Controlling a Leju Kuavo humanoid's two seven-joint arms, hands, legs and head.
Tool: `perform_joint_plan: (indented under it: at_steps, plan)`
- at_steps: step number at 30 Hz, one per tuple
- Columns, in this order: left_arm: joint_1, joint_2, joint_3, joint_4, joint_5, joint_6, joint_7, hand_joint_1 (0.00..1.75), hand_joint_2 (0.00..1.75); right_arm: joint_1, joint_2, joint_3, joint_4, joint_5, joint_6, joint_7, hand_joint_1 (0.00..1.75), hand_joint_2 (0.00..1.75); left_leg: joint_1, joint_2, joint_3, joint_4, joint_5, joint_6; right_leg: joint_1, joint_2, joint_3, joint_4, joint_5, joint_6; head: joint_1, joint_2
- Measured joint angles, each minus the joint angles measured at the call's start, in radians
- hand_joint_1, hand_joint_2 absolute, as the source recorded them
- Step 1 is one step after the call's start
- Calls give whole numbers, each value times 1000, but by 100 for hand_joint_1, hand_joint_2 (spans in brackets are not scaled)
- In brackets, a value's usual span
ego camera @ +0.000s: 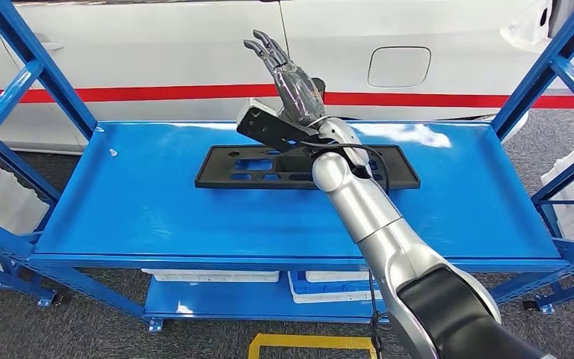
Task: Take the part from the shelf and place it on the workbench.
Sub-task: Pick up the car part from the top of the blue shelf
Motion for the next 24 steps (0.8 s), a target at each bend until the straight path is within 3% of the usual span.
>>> perform_joint_plan:
  at_steps: [3, 6, 8, 9, 10, 11, 13, 16, 20, 24]
  plan:
    - [0, -1, 2, 0, -4, 1, -2, 0, 0, -2, 1, 0, -1, -2, -1, -2, 0, 175, 8, 2, -12, 26, -22, -15, -3, 2, 5, -2, 0, -25, -1, 0]
    - [-1, -1, 2, 0, -11, 1, -3, 0, 0, -1, 2, 0, -1, -2, -2, -3, 0, 175, 14, 5, -95, 194, -104, -30, -5, 3, 11, -3, -4, -39, -2, 0]
    - [0, -1, 3, 0, -14, 2, -4, 0, 0, 2, 2, 0, -1, -2, -2, -3, 0, 175, 15, 6, -148, 282, -125, -34, -4, 3, 12, -3, -6, -42, -2, 0]
    - [0, -2, 4, 0, -15, 2, -5, 0, 0, 4, 2, 0, -3, -2, -2, -3, 0, 175, 16, 6, -150, 274, -108, -33, -4, 4, 13, -3, -7, -42, -2, 0]
    - [0, -1, 4, 0, -17, 3, -6, 0, 0, 6, 2, 0, -6, -1, -2, -3, 0, 175, 16, 6, -131, 227, -76, -31, -4, 5, 15, -3, -8, -42, -2, 0]
    - [-1, -1, 4, 0, -18, 5, -8, 0, 0, 7, 2, 0, -12, 1, -2, -3, 0, 175, 17, 6, -98, 156, -37, -27, -4, 6, 17, -3, -10, -40, -2, 0]
    - [-2, 0, 5, 0, -21, 10, -11, 0, 0, 12, 1, 1, -31, 16, -4, -2, 0, 175, 14, 6, -37, 40, 3, -20, 0, 8, 19, -3, -14, -34, -2, 0]
    - [-1, 0, 7, 0, -28, 14, -12, 0, 0, 41, -11, 6, -83, 58, -8, 11, 0, 175, 6, 3, -15, 7, 3, -8, 4, 8, 23, -8, -16, -19, -1, 0]
    - [2, -1, 10, 0, -32, 16, -13, 0, 0, 82, -37, 17, -148, 85, -16, 19, 0, 175, 2, 0, -6, -8, 14, -11, 11, 5, 37, -25, -13, -30, 3, 0]
    - [3, 0, 19, 1, -40, 20, -12, 0, 0, 150, -80, 28, -248, 129, -44, 28, 0, 175, -7, -6, -5, -7, 11, 0, 9, 1, 42, -33, -12, -29, 3, 0]
